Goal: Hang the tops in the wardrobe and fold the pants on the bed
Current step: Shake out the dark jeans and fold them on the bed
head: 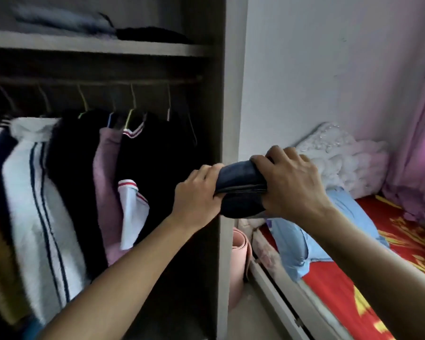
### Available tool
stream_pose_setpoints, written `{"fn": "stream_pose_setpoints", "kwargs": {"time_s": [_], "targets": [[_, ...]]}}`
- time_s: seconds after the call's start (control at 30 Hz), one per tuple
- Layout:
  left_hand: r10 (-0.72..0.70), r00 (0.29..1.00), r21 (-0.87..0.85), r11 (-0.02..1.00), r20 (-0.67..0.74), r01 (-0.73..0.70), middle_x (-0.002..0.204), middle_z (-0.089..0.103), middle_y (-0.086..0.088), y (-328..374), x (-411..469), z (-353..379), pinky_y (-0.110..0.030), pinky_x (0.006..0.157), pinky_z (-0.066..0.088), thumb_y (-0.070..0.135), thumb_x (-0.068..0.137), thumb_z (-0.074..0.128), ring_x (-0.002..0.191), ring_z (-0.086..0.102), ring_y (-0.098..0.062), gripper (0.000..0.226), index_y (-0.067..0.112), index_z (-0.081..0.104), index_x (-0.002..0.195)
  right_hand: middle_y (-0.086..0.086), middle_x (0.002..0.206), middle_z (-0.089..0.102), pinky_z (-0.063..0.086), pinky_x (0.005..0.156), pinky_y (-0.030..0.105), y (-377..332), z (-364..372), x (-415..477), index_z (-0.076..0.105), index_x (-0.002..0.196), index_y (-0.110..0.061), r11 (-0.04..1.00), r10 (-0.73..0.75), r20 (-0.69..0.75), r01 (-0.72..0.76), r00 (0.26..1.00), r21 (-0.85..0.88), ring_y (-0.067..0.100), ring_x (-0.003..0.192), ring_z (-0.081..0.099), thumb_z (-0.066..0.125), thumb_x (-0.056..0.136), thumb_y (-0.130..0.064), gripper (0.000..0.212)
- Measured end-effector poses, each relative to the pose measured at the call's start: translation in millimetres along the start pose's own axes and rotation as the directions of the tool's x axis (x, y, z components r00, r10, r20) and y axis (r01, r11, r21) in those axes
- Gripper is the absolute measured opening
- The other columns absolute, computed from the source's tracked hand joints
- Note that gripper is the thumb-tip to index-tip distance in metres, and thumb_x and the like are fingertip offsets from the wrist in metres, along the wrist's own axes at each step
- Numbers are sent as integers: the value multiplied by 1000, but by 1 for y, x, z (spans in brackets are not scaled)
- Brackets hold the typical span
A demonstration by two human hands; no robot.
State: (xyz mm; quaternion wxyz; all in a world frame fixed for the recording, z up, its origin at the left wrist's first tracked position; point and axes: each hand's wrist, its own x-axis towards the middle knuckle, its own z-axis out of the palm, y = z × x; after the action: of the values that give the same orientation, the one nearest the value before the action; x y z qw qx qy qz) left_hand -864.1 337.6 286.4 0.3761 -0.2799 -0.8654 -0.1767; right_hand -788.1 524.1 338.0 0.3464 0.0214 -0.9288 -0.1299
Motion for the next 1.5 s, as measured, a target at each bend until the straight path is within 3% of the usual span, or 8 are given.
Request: {"fn": "stream_pose_setpoints", "kwargs": {"time_s": [0.37,0.47,0.77,0.9,1.07,1.3,1.4,1.5], "targets": [[207,924,483,875,-322,-28,107,64,-4,-98,34,-180,-34,51,46,9,62,78,97,60,-30,59,10,63,119,5,120,52,48,64,37,-104,-75,108,40,145,-21,953,-50,-285,131,957,273,29,104,56,83,67,-34,91],[227,905,550,835,-359,8,105,65,-5,-119,46,-222,-36,49,46,7,64,76,97,62,-31,55,9,64,117,2,118,50,46,64,37,-127,-99,147,47,138,-23,932,-86,-368,205,926,298,27,107,56,77,77,-35,69],[543,599,725,682,-589,96,113,65,-9,-166,133,-306,-38,74,47,1,75,62,110,53,-29,36,9,64,110,11,125,55,39,55,31,-151,-147,266,55,131,-13,910,-15,-861,364,508,199,31,114,54,74,77,-19,57],[531,660,768,631,-532,110,120,62,-12,-207,177,-300,-41,74,51,3,79,62,112,57,-34,34,8,61,113,12,131,53,48,58,39,-154,-134,330,52,131,-10,918,-88,-864,378,496,124,34,118,53,76,78,-22,58],[151,938,693,712,-313,117,131,55,-6,-269,214,-257,-45,78,49,20,81,71,119,49,-31,54,18,48,130,2,110,59,52,70,44,-166,-91,397,49,114,-21,886,-251,-545,417,800,204,28,98,58,78,76,-40,52],[-153,987,598,795,39,100,95,61,9,-292,277,-316,-35,70,46,61,54,82,85,59,-24,62,38,50,102,-15,85,54,43,65,32,-166,-136,478,50,98,-38,859,-417,-129,437,900,267,10,75,54,88,48,-61,67],[-114,990,600,787,-82,141,102,66,-1,-311,294,-316,-38,75,49,57,59,83,91,61,-31,57,34,54,102,-7,77,54,42,63,35,-177,-137,500,53,93,-32,907,-353,-368,411,860,90,24,71,55,84,48,-64,64],[60,933,668,715,-355,208,107,66,-8,-341,304,-309,-39,70,40,41,71,75,93,61,-40,48,32,51,111,10,91,59,36,62,39,-194,-121,517,54,103,-17,938,-272,-670,345,690,-25,36,79,58,81,64,-54,60]]}}
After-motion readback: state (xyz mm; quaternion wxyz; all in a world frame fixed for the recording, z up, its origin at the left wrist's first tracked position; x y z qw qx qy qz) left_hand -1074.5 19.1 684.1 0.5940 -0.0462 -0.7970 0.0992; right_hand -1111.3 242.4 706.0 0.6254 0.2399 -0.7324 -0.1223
